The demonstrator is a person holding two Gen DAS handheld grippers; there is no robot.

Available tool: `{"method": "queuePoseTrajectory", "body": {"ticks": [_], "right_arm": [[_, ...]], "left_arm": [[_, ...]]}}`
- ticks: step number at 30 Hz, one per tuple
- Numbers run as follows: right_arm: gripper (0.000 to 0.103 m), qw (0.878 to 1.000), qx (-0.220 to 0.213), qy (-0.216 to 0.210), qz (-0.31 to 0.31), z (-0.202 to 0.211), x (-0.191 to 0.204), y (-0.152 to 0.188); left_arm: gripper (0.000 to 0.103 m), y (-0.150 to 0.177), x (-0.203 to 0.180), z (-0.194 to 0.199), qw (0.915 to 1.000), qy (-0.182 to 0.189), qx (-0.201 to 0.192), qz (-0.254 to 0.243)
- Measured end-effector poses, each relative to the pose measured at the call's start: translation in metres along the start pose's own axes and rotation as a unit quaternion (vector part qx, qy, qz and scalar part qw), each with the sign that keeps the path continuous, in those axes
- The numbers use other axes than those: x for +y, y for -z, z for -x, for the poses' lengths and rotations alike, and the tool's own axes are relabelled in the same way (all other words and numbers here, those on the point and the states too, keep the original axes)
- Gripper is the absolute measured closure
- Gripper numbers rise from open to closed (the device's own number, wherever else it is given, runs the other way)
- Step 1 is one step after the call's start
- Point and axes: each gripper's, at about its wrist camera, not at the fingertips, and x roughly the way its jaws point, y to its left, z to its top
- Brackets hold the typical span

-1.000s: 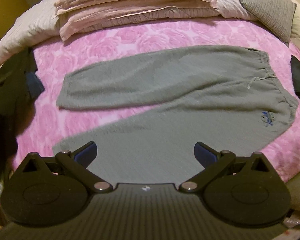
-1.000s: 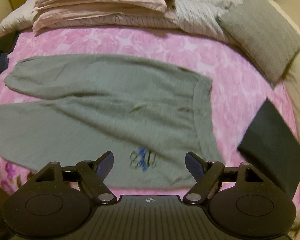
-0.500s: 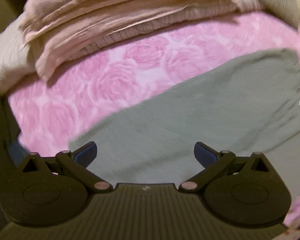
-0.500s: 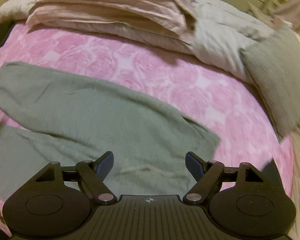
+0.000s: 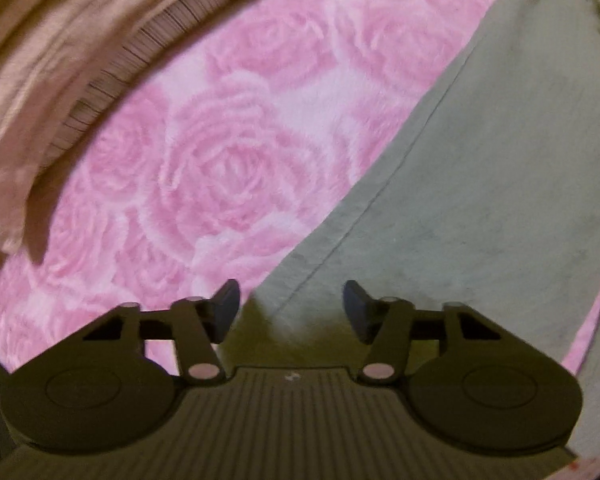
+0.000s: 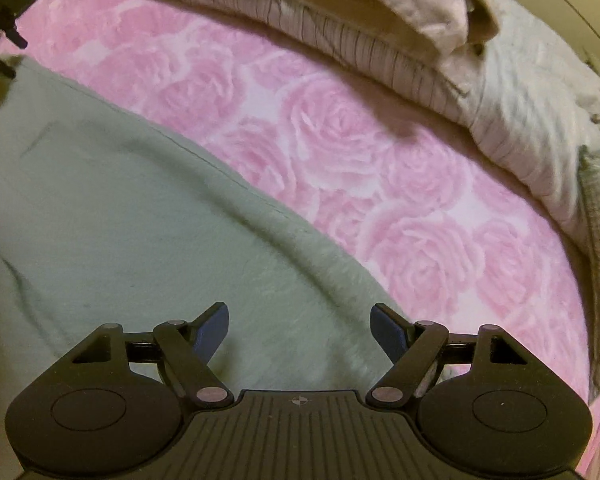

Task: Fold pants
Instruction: 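Lower the left gripper onto the sweatpants leg edge and close it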

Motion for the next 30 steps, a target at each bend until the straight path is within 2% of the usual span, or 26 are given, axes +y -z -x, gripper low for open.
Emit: {"method": "queuePoseTrajectory", "body": {"ticks": [7, 9, 11, 13, 14, 19, 22, 26, 30], "right_arm": [[0.027, 1.000, 0.013, 0.003, 0.003, -0.033, -0.023, 0.005], [0.027, 1.000, 0.015, 0.002, 0.000, -0.035, -0.029, 0.009], [0.027, 1.000, 0.016, 0.002, -0.003, -0.034, -0.036, 0.013], [0.027, 1.000, 0.016, 0.001, -0.007, -0.032, -0.045, 0.017], [0.027, 1.000, 0.016, 0.002, -0.007, -0.030, -0.052, 0.019], [0.027, 0.999, 0.030, -0.001, 0.015, -0.027, -0.080, 0.030], [0.027, 0.999, 0.030, -0.010, 0.043, -0.027, -0.095, 0.036], [0.027, 0.996, 0.051, -0.010, 0.069, -0.043, -0.112, 0.039], [0.028, 0.996, 0.049, -0.051, 0.052, -0.059, -0.134, 0.038]], "left_arm": [[0.057, -0.014, 0.008, -0.025, 0.9964, 0.038, 0.044, -0.062], [0.069, -0.018, 0.008, -0.027, 0.9943, 0.052, 0.058, -0.072], [0.090, -0.022, 0.004, -0.025, 0.9916, 0.066, 0.074, -0.083], [0.099, -0.021, -0.007, -0.020, 0.9891, 0.042, 0.084, -0.114], [0.100, -0.020, -0.011, -0.014, 0.9889, 0.029, 0.079, -0.123], [0.100, -0.008, -0.030, 0.024, 0.9911, -0.031, 0.047, -0.121], [0.100, 0.001, -0.044, 0.041, 0.9920, -0.045, 0.039, -0.111], [0.100, 0.001, -0.058, 0.054, 0.9910, -0.076, 0.029, -0.107], [0.100, 0.010, -0.069, 0.069, 0.9903, -0.097, 0.021, -0.097]]}}
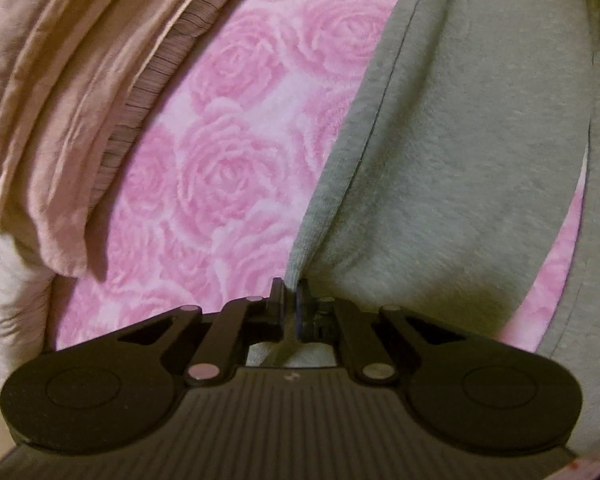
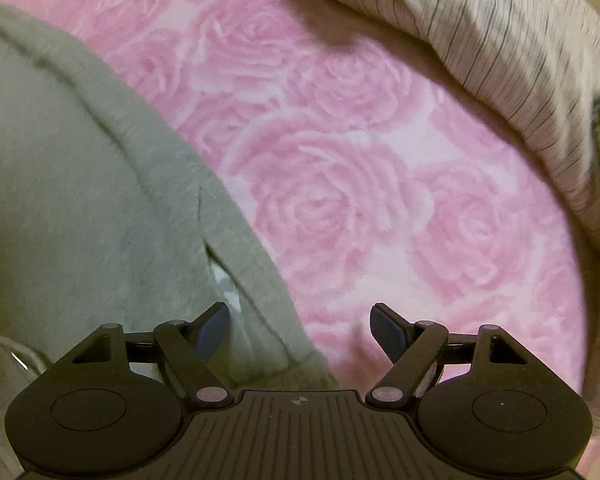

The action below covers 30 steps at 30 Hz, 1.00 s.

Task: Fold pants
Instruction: 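Lower the left gripper onto the sweatpants leg edge and close it, then grasp the sweatpants waistband edge with the right gripper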

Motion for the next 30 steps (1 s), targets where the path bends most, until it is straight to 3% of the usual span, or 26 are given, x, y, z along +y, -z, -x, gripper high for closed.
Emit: {"method": "queuePoseTrajectory", "body": {"ticks": [2, 9, 13, 16, 18, 22, 24, 25, 26, 30], "right_arm": [[0.035, 0.999, -0.001, -0.039, -0.004, -0.005, -0.008, 0.000], [0.038, 0.993, -0.006, -0.108, -0.045, -0.022, -0.016, 0.010], [0.038, 0.981, -0.067, -0.147, -0.103, -0.002, -0.030, 0.011], [0.038, 0.983, -0.084, -0.135, -0.095, 0.003, -0.034, 0.010], [0.039, 0.987, -0.063, -0.124, -0.074, -0.004, -0.031, 0.008], [0.044, 0.995, -0.015, -0.098, 0.030, -0.025, -0.009, 0.008], [0.055, 0.994, -0.012, -0.101, 0.028, -0.025, -0.007, 0.005], [0.081, 0.993, -0.011, -0.113, 0.021, -0.022, -0.009, 0.004], [0.097, 0.992, -0.008, -0.123, 0.020, -0.018, -0.008, 0.003], [0.099, 0.995, -0.030, -0.083, 0.039, 0.019, 0.005, 0.007]], "left_arm": [[0.100, 0.003, -0.006, 0.006, 1.0000, -0.002, 0.005, 0.003], [0.100, 0.009, -0.029, 0.015, 0.9997, -0.009, 0.022, -0.010], [0.100, 0.011, -0.035, 0.023, 0.9993, -0.017, 0.031, -0.009], [0.100, 0.015, -0.040, 0.028, 0.9992, -0.019, 0.033, -0.007], [0.100, 0.018, -0.045, 0.030, 0.9992, -0.019, 0.035, -0.011], [0.100, 0.019, -0.051, 0.033, 0.9990, -0.025, 0.037, -0.009], [0.100, 0.018, -0.051, 0.034, 0.9988, -0.030, 0.038, -0.006], [0.100, 0.018, -0.051, 0.035, 0.9986, -0.033, 0.039, -0.007], [0.100, 0.016, -0.051, 0.035, 0.9985, -0.036, 0.040, -0.007], [0.100, 0.007, -0.045, 0.044, 0.9973, -0.062, 0.040, -0.002]]}}
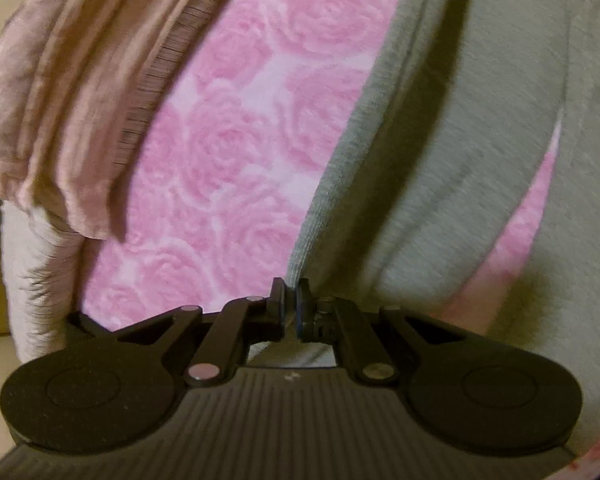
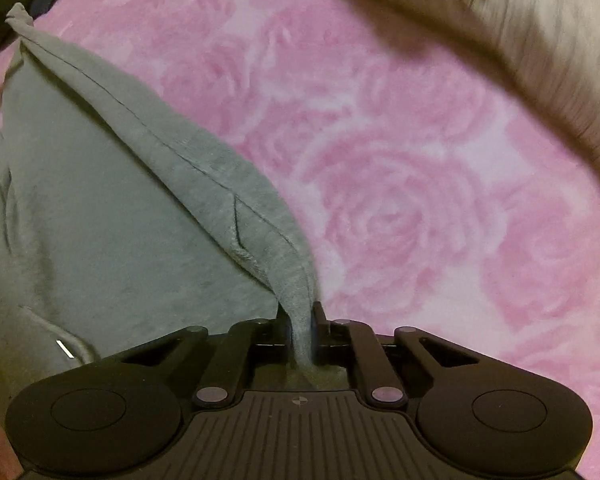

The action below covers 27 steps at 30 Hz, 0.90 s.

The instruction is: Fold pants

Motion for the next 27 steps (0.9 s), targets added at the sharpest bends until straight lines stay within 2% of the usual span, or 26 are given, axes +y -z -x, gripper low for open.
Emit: {"method": "queuePoseTrajectory", "body": {"ticks": [3, 6, 8, 10, 13, 16, 17, 19, 22, 23, 25, 27], "right_arm": [[0.099, 0.997, -0.049, 0.049, 0.022, 0.045, 0.023, 0.009], [0.099, 0.982, -0.115, 0.135, 0.069, 0.094, 0.076, 0.039], [0.099, 0.967, -0.159, 0.183, 0.076, 0.124, 0.114, 0.077], [0.099, 0.956, -0.179, 0.219, 0.072, 0.141, 0.163, 0.117], [0.099, 0.956, -0.165, 0.236, 0.051, 0.129, 0.227, 0.170], [0.098, 0.966, -0.112, 0.233, 0.027, 0.083, 0.270, 0.208], [0.095, 0.969, -0.092, 0.228, 0.013, 0.064, 0.278, 0.215], [0.088, 0.972, -0.056, 0.226, -0.021, 0.042, 0.294, 0.226], [0.073, 0.965, -0.059, 0.247, -0.070, 0.049, 0.320, 0.233], [0.062, 0.963, -0.062, 0.246, -0.086, 0.055, 0.327, 0.234], [0.051, 0.960, -0.067, 0.235, -0.133, 0.068, 0.333, 0.237], [0.050, 0.950, -0.082, 0.227, -0.199, 0.080, 0.338, 0.245]], "left_arm": [[0.100, -0.002, 0.010, 0.028, 0.9987, -0.041, -0.025, 0.020], [0.100, 0.016, 0.000, 0.078, 0.9946, -0.070, -0.069, 0.032], [0.100, 0.039, -0.017, 0.110, 0.9929, -0.069, -0.090, 0.036], [0.100, 0.069, -0.043, 0.137, 0.9926, -0.043, -0.101, 0.052], [0.100, 0.107, -0.096, 0.148, 0.9950, 0.013, -0.089, 0.044], [0.100, 0.135, -0.152, 0.122, 0.9962, 0.049, -0.059, 0.042], [0.100, 0.144, -0.167, 0.108, 0.9960, 0.064, -0.044, 0.044], [0.100, 0.157, -0.194, 0.091, 0.9955, 0.080, -0.038, 0.032], [0.101, 0.167, -0.215, 0.090, 0.9960, 0.077, -0.047, 0.005], [0.101, 0.169, -0.215, 0.091, 0.9960, 0.073, -0.050, 0.009], [0.101, 0.171, -0.210, 0.096, 0.9955, 0.073, -0.057, 0.021], [0.101, 0.172, -0.205, 0.101, 0.9954, 0.071, -0.061, 0.019]]}}
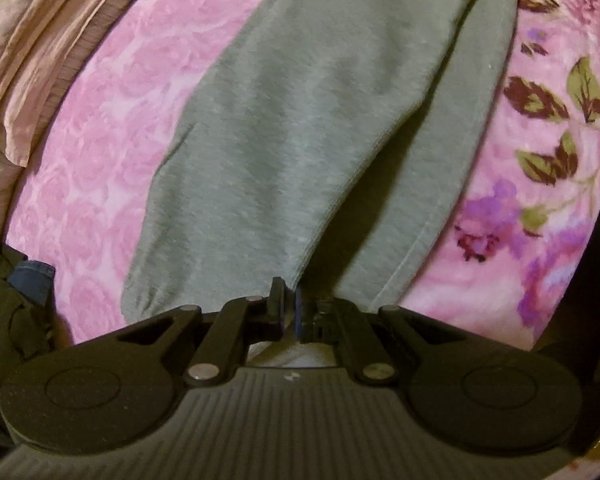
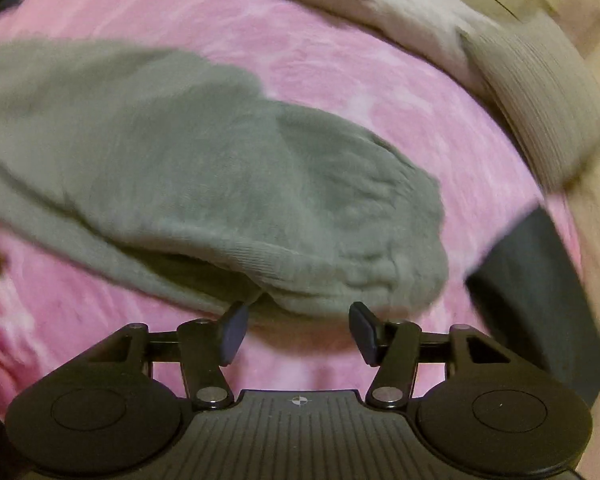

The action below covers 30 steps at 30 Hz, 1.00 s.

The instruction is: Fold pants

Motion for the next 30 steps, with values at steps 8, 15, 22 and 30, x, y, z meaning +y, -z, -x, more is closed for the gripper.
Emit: {"method": "queuePoseTrajectory", "body": {"ticks": [8, 15, 22, 30], "right_arm": [[0.048, 0.898, -0.049, -0.070, -0.432, -0.034, -0.095, 0.011], [0.081, 0.873, -0.073, -0.092, -0.473, -0.024, -0.140, -0.011], [0.080, 0.897, -0.036, -0.070, -0.434, -0.048, -0.135, 0.009], [0.054, 0.916, -0.013, -0.026, -0.400, -0.019, -0.109, 0.007]], "left_arm": [[0.101, -0.006, 0.008, 0.008, 0.9998, -0.008, 0.008, -0.014], [0.101, -0.015, 0.028, 0.050, 0.9986, -0.048, -0.015, 0.015], [0.101, 0.001, -0.011, 0.042, 0.9993, -0.025, 0.026, -0.010], [0.094, 0.016, -0.028, 0.024, 0.9985, -0.002, 0.052, 0.014]]}}
